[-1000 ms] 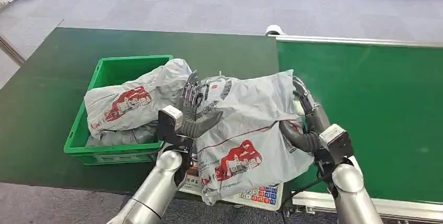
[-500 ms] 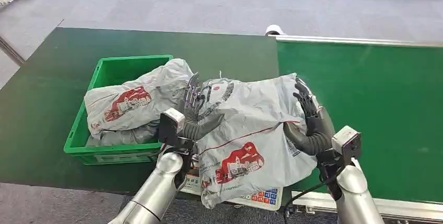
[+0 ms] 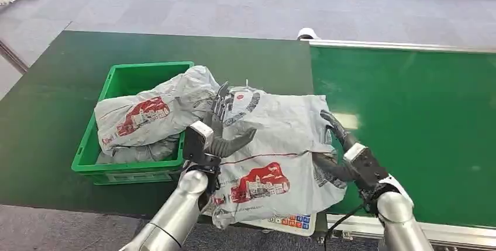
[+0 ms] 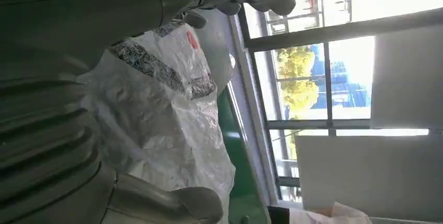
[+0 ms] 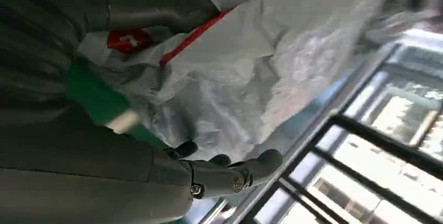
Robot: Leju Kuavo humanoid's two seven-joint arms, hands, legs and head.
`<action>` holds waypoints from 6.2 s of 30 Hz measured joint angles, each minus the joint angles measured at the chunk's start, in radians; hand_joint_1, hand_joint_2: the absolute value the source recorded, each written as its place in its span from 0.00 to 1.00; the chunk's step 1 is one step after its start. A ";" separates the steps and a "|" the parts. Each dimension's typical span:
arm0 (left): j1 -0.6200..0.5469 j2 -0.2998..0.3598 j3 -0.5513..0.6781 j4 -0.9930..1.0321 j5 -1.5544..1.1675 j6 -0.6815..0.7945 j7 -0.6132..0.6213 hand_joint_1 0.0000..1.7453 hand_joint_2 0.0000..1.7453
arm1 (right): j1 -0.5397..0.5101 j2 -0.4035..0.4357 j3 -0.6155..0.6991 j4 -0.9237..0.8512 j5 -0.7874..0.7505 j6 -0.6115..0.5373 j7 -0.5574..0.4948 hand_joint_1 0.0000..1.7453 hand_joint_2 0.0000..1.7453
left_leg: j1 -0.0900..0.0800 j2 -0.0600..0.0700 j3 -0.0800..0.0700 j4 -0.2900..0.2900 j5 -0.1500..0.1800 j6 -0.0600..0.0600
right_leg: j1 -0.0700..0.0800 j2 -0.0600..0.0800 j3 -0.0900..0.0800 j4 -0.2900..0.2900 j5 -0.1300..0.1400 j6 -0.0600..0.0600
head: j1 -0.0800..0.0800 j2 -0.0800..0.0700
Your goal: Moved the parcel from conveyor to table for the left to box.
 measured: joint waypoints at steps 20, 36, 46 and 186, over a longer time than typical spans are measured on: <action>-0.007 0.009 -0.032 0.035 0.003 0.002 0.000 0.00 1.00 | 0.099 -0.089 -0.012 -0.127 0.092 0.168 0.052 0.00 1.00 | 0.000 0.002 0.000 0.000 0.000 0.000 | 0.000 0.001 0.000 0.000 0.000 0.000 | 0.000 0.000; 0.006 0.046 -0.135 -0.045 -0.068 0.106 0.000 0.00 1.00 | 0.049 0.007 -0.091 -0.314 -0.001 0.032 -0.249 0.00 1.00 | 0.000 0.001 0.000 0.000 0.000 0.000 | 0.000 0.001 0.000 0.000 0.000 0.000 | 0.000 0.000; 0.004 0.068 -0.209 -0.061 -0.113 0.230 0.000 0.00 1.00 | 0.050 0.092 -0.211 -0.318 -0.117 -0.057 -0.191 0.00 1.00 | 0.000 0.001 0.000 0.000 0.000 0.000 | 0.000 0.001 0.000 0.000 0.000 0.000 | 0.000 0.000; 0.153 -0.008 0.321 -1.366 -0.834 0.566 0.003 1.00 1.00 | 0.003 0.129 -0.288 0.377 -0.222 -0.521 -0.318 0.00 1.00 | 0.003 0.004 0.003 -0.001 -0.002 -0.003 | 0.002 0.002 0.002 0.000 -0.001 -0.002 | 0.000 0.000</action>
